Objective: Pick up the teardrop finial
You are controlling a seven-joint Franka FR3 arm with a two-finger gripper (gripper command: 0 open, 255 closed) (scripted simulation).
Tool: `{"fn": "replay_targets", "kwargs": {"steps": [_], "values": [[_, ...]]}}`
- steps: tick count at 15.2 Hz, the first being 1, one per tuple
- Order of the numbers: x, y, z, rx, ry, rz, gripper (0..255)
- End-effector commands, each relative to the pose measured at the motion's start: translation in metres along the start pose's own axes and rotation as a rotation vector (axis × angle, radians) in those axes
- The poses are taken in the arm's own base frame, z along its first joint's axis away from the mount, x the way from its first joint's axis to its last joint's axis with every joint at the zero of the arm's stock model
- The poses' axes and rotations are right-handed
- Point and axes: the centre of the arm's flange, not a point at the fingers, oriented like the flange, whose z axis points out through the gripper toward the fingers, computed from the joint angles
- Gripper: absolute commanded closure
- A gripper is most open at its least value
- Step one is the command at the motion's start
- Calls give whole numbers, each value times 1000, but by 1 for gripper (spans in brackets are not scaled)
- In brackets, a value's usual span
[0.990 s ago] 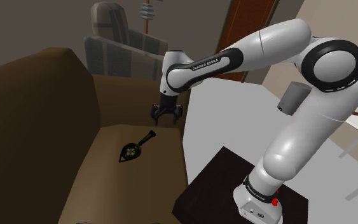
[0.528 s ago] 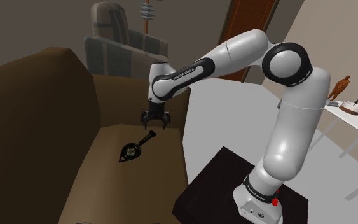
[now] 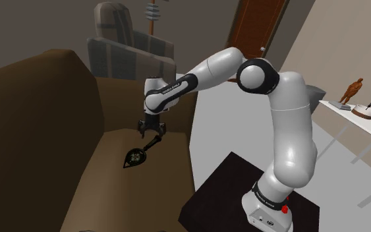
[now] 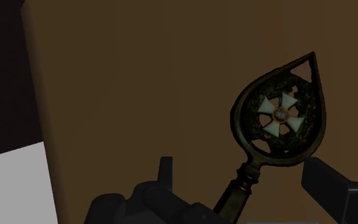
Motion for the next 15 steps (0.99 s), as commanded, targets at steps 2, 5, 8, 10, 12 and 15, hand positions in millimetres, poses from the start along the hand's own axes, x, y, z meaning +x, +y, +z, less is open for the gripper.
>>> {"fn": "replay_targets", "kwargs": {"steps": [2,5,8,10,12,15], "values": [[25,-17,28,-6,-10,82,0],[51,-33,56,-12,-21,162,0],[74,-44,79,-17,-30,228,0],[76,-45,90,-17,-30,228,0],[77,-46,100,-17,-30,228,0],[80,-47,115,-17,-30,228,0]]}}
